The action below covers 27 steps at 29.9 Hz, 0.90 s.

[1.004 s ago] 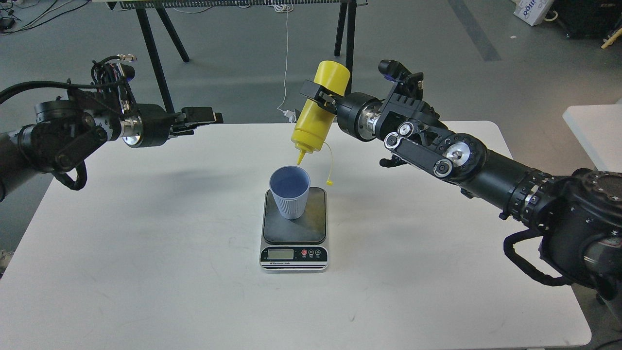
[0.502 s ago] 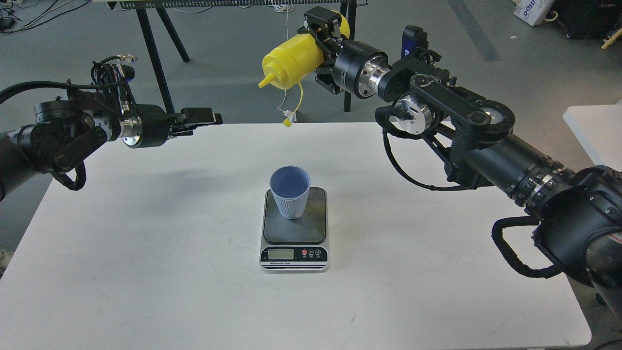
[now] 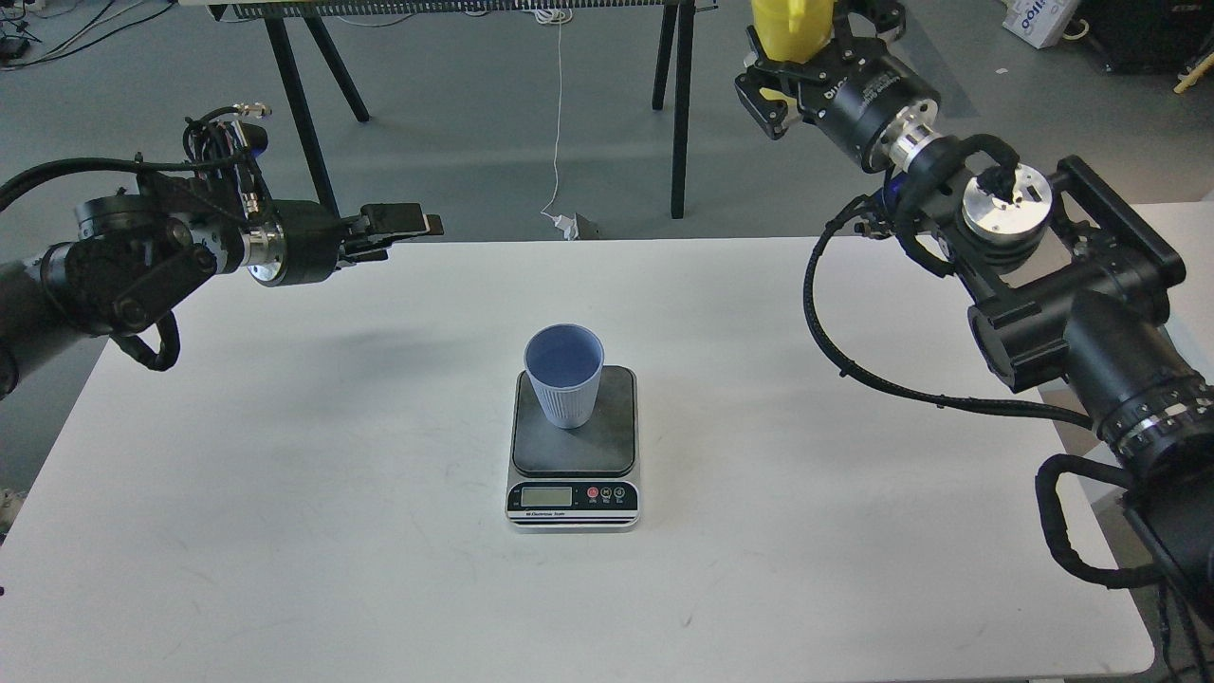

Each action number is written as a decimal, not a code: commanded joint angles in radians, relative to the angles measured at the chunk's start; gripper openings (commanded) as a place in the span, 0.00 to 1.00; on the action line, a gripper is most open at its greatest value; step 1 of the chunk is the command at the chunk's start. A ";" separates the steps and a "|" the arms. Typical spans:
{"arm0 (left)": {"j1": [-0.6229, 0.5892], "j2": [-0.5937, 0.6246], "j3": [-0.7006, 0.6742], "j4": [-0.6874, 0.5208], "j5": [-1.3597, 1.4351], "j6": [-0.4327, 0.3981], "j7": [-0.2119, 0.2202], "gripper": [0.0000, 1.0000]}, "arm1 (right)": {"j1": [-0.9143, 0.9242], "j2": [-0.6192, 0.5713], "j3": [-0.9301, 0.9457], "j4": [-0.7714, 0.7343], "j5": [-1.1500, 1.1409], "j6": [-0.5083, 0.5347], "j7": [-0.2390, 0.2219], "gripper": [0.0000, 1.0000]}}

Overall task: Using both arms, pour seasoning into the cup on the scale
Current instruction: 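Turn the bottle upright and lower it back onto the table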

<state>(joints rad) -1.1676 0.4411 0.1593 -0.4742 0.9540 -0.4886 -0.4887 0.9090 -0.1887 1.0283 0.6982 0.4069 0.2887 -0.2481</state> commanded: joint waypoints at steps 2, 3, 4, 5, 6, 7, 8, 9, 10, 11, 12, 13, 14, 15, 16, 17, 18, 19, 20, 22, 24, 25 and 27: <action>0.005 -0.001 0.003 0.000 -0.001 0.000 0.000 0.99 | -0.188 -0.078 0.038 0.089 0.121 0.059 -0.045 0.20; 0.006 -0.001 0.003 0.000 0.000 0.000 0.000 0.99 | -0.235 -0.084 0.052 0.115 0.153 0.073 -0.046 0.20; 0.008 -0.001 0.005 0.000 0.002 0.000 0.000 0.99 | -0.270 -0.089 0.062 0.138 0.179 0.075 -0.045 0.20; 0.009 -0.001 0.005 0.000 0.003 0.000 0.000 0.99 | -0.304 -0.094 0.075 0.161 0.202 0.075 -0.045 0.20; 0.011 -0.001 0.006 0.000 0.005 0.000 0.000 0.99 | -0.336 -0.094 0.090 0.181 0.213 0.078 -0.043 0.20; 0.011 -0.001 0.008 0.000 0.005 0.000 0.000 0.99 | -0.369 -0.094 0.105 0.190 0.217 0.079 -0.043 0.20; 0.011 -0.002 0.008 -0.001 0.005 0.000 0.000 0.99 | -0.401 -0.094 0.124 0.195 0.219 0.082 -0.043 0.20; 0.011 -0.002 0.008 -0.001 0.005 0.000 0.000 0.99 | -0.430 -0.092 0.136 0.199 0.219 0.084 -0.043 0.20; 0.011 -0.002 0.008 -0.001 0.003 0.000 0.000 0.99 | -0.464 -0.090 0.147 0.207 0.219 0.090 -0.043 0.20; 0.009 -0.002 0.008 -0.001 0.003 0.000 0.000 0.99 | -0.493 -0.089 0.153 0.214 0.219 0.104 -0.043 0.20; 0.009 -0.002 0.008 -0.001 0.003 0.000 0.000 0.99 | -0.518 -0.087 0.154 0.218 0.219 0.122 -0.042 0.20; 0.009 -0.002 0.008 -0.001 0.003 0.000 0.000 0.99 | -0.538 -0.087 0.154 0.218 0.219 0.136 -0.042 0.20; 0.009 -0.001 0.009 -0.001 0.003 0.000 0.000 0.99 | -0.564 -0.084 0.154 0.218 0.220 0.151 -0.039 0.20; 0.009 -0.001 0.009 -0.001 0.005 0.000 0.000 0.99 | -0.585 -0.081 0.154 0.218 0.221 0.161 -0.036 0.20; 0.009 -0.001 0.009 -0.001 0.005 0.000 0.000 0.99 | -0.610 -0.077 0.154 0.218 0.221 0.168 -0.034 0.20; 0.009 -0.002 0.009 -0.001 0.005 0.000 0.000 0.99 | -0.630 -0.071 0.153 0.218 0.219 0.177 -0.031 0.20; 0.009 -0.002 0.009 -0.001 0.005 0.000 0.000 0.99 | -0.646 -0.064 0.148 0.216 0.219 0.190 -0.030 0.20; 0.009 -0.002 0.009 -0.001 0.005 0.000 0.000 0.99 | -0.666 -0.057 0.147 0.212 0.217 0.200 -0.026 0.20; 0.009 -0.004 0.009 -0.001 0.005 0.000 0.000 0.99 | -0.680 -0.048 0.142 0.210 0.216 0.200 -0.026 0.21; 0.009 -0.004 0.009 -0.001 0.005 0.000 0.000 0.99 | -0.702 -0.034 0.138 0.205 0.214 0.200 -0.025 0.21; 0.009 -0.004 0.009 -0.001 0.005 0.000 0.000 0.99 | -0.722 -0.026 0.136 0.202 0.213 0.200 -0.023 0.21; 0.009 -0.004 0.009 -0.001 0.005 0.000 0.000 0.99 | -0.728 -0.023 0.135 0.196 0.213 0.200 -0.022 0.22; 0.011 -0.002 0.011 -0.001 0.006 0.000 0.000 0.99 | -0.731 -0.020 0.124 0.184 0.208 0.200 -0.020 0.23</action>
<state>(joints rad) -1.1582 0.4374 0.1688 -0.4756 0.9588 -0.4889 -0.4887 0.1893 -0.2156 1.1632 0.8966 0.6197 0.4887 -0.2708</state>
